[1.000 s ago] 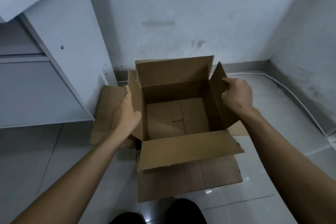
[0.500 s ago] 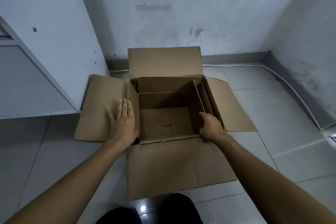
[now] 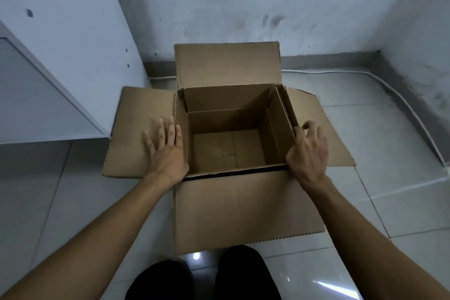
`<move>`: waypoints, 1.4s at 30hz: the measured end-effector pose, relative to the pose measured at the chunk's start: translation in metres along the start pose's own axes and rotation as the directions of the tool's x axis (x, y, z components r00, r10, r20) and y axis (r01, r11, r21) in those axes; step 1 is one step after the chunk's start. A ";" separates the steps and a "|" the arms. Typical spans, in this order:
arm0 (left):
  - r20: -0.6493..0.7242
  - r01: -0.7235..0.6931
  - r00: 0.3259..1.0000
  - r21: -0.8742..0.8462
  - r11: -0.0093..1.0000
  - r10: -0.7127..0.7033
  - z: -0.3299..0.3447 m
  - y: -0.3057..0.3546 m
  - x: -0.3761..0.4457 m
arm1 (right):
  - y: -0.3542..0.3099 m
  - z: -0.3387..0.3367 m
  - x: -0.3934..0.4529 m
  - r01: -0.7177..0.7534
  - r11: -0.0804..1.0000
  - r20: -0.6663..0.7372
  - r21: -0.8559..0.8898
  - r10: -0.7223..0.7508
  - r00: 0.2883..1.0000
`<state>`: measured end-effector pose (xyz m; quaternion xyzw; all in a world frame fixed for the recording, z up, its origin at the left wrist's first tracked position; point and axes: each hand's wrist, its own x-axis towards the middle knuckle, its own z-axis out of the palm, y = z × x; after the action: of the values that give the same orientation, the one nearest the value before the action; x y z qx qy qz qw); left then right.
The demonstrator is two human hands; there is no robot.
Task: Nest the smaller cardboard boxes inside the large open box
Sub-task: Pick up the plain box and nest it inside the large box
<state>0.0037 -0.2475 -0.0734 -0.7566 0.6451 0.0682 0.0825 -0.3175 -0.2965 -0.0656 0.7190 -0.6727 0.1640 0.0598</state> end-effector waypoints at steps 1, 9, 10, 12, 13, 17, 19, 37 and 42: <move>-0.044 -0.025 0.999 0.033 0.999 0.027 0.002 0.002 -0.006 | 0.003 -0.001 -0.005 0.073 0.997 -0.014 0.010 -0.072 0.997; -0.116 -0.043 0.993 -0.084 0.996 0.033 0.038 0.016 -0.074 | 0.031 0.015 -0.066 0.096 0.995 0.360 -0.009 -0.086 0.929; -0.113 -0.034 0.993 -0.093 0.995 0.024 0.039 0.014 -0.076 | 0.031 0.015 -0.069 0.095 0.996 0.365 -0.002 -0.087 0.927; -0.100 -0.021 0.995 -0.096 0.995 0.011 0.040 0.011 -0.077 | 0.031 0.014 -0.073 0.090 0.996 0.386 0.012 -0.088 0.918; -0.098 -0.016 0.995 -0.094 0.995 0.006 0.041 0.011 -0.075 | 0.030 0.014 -0.074 0.089 0.996 0.396 0.016 -0.088 0.914; -0.087 0.003 0.996 -0.122 0.993 -0.013 0.041 0.009 -0.064 | 0.024 0.014 -0.066 0.070 0.997 0.419 0.023 -0.073 0.905; -0.086 0.003 0.996 -0.135 0.991 -0.015 0.039 0.008 -0.056 | 0.021 0.016 -0.058 0.064 0.997 0.417 0.034 -0.073 0.906; -0.230 0.027 0.972 -0.064 0.998 -0.041 0.020 -0.004 0.112 | 0.006 0.090 0.093 0.066 0.988 0.330 0.140 -0.110 0.938; -0.213 0.041 0.976 -0.063 0.997 -0.054 0.009 -0.008 0.152 | -0.002 0.105 0.141 0.069 0.987 0.359 0.146 -0.118 0.926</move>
<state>0.0357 -0.3909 -0.1136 -0.7769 0.6296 0.0029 -0.0082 -0.2931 -0.4623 -0.1192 0.7705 -0.6249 0.0675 -0.1060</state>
